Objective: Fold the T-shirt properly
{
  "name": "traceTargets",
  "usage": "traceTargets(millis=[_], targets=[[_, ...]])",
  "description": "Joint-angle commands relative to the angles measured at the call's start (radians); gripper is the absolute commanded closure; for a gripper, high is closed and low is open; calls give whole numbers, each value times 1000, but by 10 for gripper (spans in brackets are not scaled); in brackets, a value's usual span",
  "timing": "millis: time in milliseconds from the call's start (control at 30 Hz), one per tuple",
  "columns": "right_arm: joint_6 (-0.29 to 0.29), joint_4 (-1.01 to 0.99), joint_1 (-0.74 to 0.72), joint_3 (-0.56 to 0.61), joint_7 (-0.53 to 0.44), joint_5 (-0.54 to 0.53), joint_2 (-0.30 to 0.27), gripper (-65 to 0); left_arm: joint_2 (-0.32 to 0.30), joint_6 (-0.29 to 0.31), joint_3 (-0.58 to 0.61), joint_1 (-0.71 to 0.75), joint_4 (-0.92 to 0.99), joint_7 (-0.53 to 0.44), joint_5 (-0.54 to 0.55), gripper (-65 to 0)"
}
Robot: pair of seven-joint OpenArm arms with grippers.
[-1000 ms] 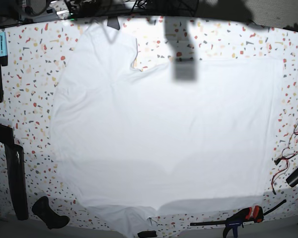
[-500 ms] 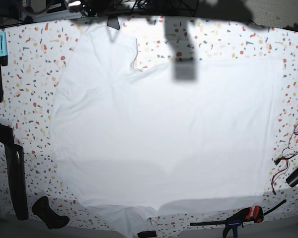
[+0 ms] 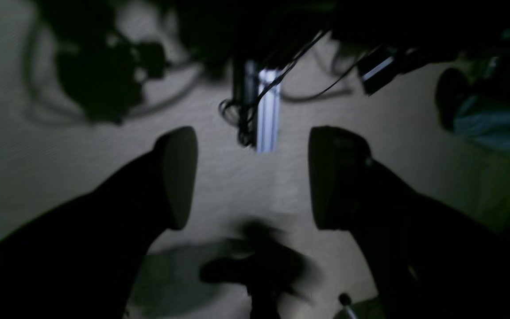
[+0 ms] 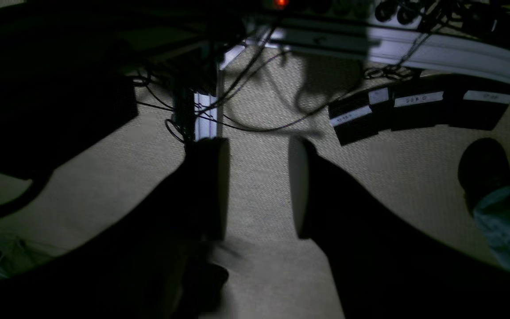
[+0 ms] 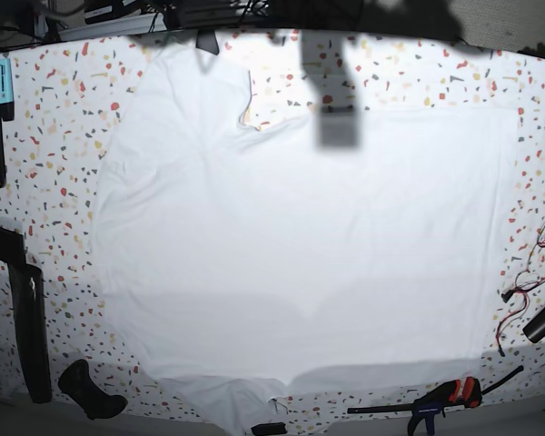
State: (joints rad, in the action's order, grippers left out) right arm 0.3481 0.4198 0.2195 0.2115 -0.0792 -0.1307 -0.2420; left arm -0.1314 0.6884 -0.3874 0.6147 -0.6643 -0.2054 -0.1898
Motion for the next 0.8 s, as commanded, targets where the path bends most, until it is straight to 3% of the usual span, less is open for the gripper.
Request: traceTargets(millis=[0,100,167,400,500,633,767], targets=[[6,5,5,-2,-11,0,-8,-225,-8,10,-3,31,-3,-8,0,-383],[7,5,5,0,-11,-1,-8,-225,-13,0,-3,48,-3,-88,0,-383],[7,5,5,0,-11,-3,-8,-225,-12,-78,-3,53,-3,-131,0,-383],[10,5,39,-1,-1,-3,-7,-225,-54,-208,-3,48,-5,-129,-44,-383],[10,5,71,-1,-40,-3,-8,-225,-86,-246,-3,51,-5,-149,-34,-383],[16,5,127,-1,-118,-3,-11,-225,-117,-244,-3,64,-5,-174,137,-383],[28,6,183,-1,-134,-3,-26,-225,-127,-243,-3,86,-5,-201,259,-382]])
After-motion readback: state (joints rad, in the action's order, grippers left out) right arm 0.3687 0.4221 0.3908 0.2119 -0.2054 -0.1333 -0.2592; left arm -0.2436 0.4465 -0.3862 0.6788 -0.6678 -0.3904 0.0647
